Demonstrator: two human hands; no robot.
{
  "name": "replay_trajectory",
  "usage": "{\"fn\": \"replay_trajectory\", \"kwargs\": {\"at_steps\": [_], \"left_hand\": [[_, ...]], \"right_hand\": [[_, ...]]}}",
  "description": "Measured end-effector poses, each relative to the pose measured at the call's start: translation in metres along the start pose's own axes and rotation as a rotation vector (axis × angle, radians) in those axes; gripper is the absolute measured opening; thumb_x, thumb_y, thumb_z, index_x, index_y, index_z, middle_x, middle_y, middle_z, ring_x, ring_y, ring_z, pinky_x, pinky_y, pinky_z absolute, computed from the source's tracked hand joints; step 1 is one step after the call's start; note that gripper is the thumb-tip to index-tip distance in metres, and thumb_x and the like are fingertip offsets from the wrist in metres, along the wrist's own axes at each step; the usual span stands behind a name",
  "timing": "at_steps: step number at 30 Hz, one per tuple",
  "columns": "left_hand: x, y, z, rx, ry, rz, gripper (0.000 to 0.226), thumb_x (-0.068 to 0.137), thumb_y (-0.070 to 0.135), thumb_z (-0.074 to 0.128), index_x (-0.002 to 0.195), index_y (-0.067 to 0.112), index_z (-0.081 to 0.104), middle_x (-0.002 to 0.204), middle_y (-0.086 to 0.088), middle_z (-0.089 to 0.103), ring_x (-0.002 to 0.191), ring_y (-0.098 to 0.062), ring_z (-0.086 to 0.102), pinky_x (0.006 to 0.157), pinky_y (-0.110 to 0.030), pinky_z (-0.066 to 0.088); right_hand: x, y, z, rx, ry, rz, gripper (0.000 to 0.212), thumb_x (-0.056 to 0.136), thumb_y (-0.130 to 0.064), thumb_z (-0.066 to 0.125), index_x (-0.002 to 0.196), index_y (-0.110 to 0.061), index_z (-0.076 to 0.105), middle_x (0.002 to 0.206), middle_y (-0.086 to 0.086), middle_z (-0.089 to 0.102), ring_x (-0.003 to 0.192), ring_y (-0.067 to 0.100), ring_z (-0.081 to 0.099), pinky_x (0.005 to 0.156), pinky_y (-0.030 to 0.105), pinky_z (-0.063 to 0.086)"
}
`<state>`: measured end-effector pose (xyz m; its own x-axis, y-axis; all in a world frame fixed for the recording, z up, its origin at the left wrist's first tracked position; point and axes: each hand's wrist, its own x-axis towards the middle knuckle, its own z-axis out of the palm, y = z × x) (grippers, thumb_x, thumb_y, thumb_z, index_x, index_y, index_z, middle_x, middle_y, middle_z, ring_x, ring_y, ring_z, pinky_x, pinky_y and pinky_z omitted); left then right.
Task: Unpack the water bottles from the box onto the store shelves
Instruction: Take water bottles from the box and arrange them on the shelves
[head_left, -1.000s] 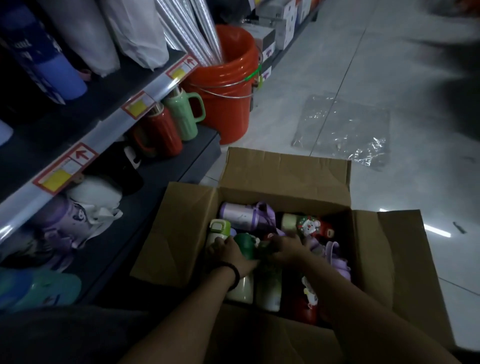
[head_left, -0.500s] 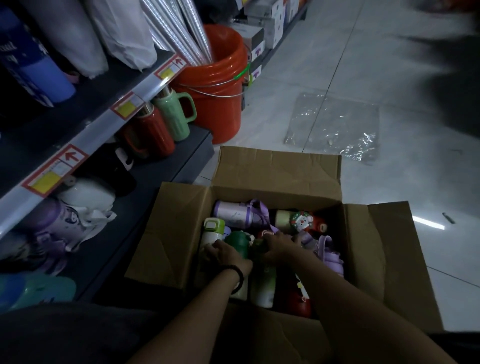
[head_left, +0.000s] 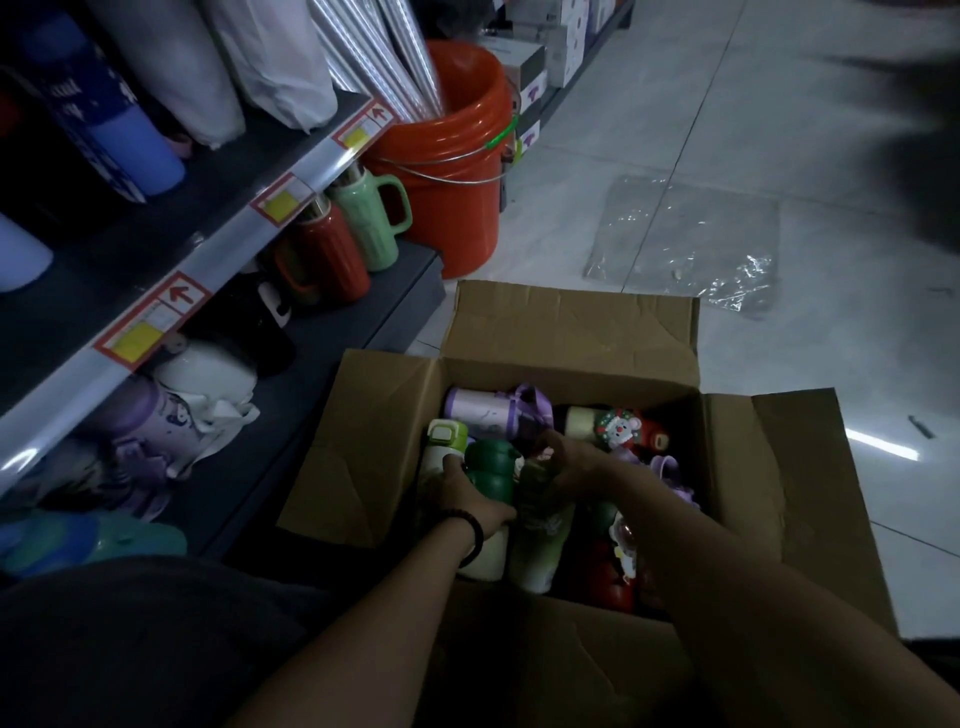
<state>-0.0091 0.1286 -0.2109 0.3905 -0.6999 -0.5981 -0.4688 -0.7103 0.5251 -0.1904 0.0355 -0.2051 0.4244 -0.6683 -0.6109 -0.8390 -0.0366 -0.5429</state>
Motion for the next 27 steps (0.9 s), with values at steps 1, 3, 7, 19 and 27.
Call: {"fn": "replay_trajectory", "kwargs": {"at_steps": [1, 3, 7, 19, 27], "left_hand": [[-0.003, 0.002, -0.006, -0.006, -0.023, 0.004, 0.101, 0.050, 0.033, 0.095, 0.134, 0.026, 0.040, 0.129, -0.005, 0.055, 0.122, -0.033, 0.055, 0.098, -0.042, 0.051], [-0.002, 0.001, -0.014, -0.014, -0.040, 0.009, 0.095, 0.058, 0.028, 0.096, 0.136, 0.023, 0.043, 0.123, 0.000, 0.055, 0.119, -0.029, 0.056, 0.091, -0.035, 0.048], [-0.009, 0.000, -0.025, -0.016, -0.028, 0.041, 0.097, 0.050, 0.032, 0.098, 0.132, 0.023, 0.047, 0.124, -0.001, 0.060, 0.112, -0.024, 0.058, 0.090, -0.034, 0.051], [-0.035, -0.012, -0.058, -0.149, -0.019, 0.190, 0.076, 0.063, 0.020, 0.097, 0.118, 0.028, 0.045, 0.104, 0.010, 0.057, 0.090, -0.010, 0.057, 0.078, -0.030, 0.048], [-0.055, 0.011, -0.118, -0.254, 0.107, 0.303, 0.080, 0.052, 0.019, 0.099, 0.114, 0.025, 0.050, 0.110, 0.001, 0.066, 0.093, -0.011, 0.066, 0.079, -0.037, 0.059]], "right_hand": [[0.001, 0.001, -0.001, -0.021, -0.008, -0.015, 0.063, 0.082, -0.012, 0.086, 0.138, -0.008, 0.057, 0.123, 0.010, 0.063, 0.114, 0.026, 0.062, 0.094, 0.040, 0.053], [-0.003, -0.003, -0.002, -0.078, -0.020, -0.049, 0.064, 0.083, -0.019, 0.087, 0.140, -0.012, 0.060, 0.129, 0.008, 0.064, 0.119, 0.025, 0.063, 0.090, 0.029, 0.048], [-0.009, -0.004, 0.005, -0.089, -0.033, -0.095, 0.064, 0.088, -0.017, 0.082, 0.144, -0.011, 0.051, 0.139, 0.010, 0.058, 0.125, 0.025, 0.058, 0.092, 0.026, 0.045], [-0.038, -0.024, -0.011, 0.285, 0.071, -0.049, 0.034, 0.080, -0.017, 0.089, 0.106, -0.025, 0.067, 0.096, -0.008, 0.069, 0.077, 0.000, 0.066, 0.071, 0.014, 0.055], [-0.063, -0.085, -0.062, 0.343, 0.371, -0.127, 0.072, 0.043, -0.070, 0.089, 0.098, -0.025, 0.075, 0.087, -0.006, 0.079, 0.084, 0.008, 0.074, 0.076, 0.033, 0.060]]}}
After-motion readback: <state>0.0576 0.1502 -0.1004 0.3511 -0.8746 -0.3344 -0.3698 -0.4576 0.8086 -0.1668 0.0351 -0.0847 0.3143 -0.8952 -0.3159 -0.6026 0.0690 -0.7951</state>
